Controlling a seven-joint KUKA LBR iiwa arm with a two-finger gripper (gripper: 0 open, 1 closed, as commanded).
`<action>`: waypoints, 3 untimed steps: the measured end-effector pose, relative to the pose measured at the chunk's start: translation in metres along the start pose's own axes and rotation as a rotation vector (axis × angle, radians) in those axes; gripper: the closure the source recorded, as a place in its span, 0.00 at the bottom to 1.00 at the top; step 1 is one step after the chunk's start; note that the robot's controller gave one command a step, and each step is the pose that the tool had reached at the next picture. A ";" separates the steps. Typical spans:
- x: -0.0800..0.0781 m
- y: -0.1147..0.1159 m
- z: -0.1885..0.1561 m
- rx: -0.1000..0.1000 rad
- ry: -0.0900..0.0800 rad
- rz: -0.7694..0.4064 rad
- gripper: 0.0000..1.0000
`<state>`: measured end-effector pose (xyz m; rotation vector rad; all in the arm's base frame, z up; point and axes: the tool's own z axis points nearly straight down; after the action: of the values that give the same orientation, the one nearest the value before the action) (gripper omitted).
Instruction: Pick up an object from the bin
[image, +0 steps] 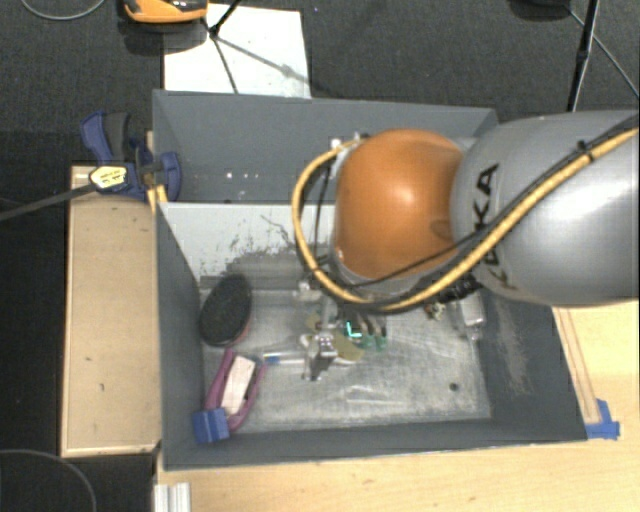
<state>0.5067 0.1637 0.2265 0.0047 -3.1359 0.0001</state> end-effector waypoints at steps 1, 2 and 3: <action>-0.056 -0.080 0.156 -0.004 -0.012 0.139 0.00; -0.058 -0.032 0.124 -0.005 -0.011 0.209 0.00; -0.044 -0.065 0.126 0.000 -0.004 0.408 0.00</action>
Offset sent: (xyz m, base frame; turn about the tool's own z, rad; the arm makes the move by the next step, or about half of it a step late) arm 0.0523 -0.0789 -0.1565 0.1315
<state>0.5505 0.0992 0.1001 -0.6320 -3.0758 0.0016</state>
